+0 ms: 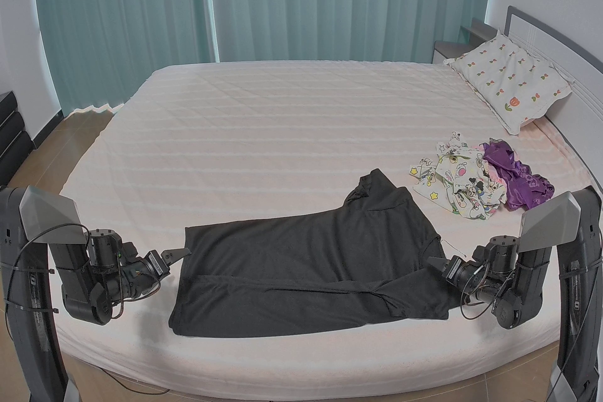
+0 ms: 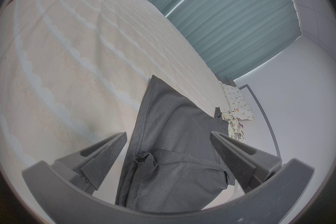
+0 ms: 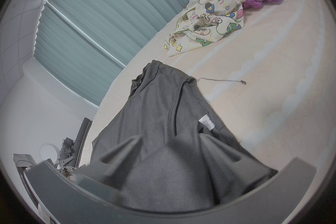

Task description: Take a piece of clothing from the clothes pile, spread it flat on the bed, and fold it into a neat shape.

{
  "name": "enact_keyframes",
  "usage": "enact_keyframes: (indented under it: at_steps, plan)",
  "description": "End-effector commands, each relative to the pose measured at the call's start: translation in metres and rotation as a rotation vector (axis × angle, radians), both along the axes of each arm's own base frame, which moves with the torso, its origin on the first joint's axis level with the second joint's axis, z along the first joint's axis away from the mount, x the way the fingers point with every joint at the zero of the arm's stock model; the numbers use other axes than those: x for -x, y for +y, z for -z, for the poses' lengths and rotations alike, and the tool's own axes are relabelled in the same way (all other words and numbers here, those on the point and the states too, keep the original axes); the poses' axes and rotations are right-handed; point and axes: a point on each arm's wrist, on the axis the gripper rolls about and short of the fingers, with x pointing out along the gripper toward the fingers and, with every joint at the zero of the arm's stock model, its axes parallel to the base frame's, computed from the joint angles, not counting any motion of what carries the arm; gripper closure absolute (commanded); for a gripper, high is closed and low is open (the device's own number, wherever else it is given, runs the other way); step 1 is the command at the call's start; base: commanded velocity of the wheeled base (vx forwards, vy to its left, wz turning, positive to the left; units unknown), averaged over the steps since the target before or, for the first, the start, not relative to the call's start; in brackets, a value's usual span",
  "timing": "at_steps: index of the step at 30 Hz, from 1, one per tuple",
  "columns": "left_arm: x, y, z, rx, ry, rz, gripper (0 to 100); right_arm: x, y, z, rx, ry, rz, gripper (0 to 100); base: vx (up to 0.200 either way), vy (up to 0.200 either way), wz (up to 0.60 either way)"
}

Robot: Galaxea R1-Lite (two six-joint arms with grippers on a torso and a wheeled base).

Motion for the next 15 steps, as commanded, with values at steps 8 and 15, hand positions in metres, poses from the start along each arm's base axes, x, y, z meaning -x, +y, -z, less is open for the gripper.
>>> enact_keyframes:
  at_steps: [8, 15]
  plan:
    - [0.001, 0.0, 0.002, -0.011, 0.002, -0.003, 0, -0.009, -0.009, -0.001, -0.01, -0.033, 0.039, 100, 0.0, 0.0, 0.0]
    - [0.0, -0.002, 0.005, -0.037, 0.005, -0.007, 0, -0.016, -0.015, -0.004, -0.036, -0.054, 0.071, 100, 0.0, 0.0, 0.0]
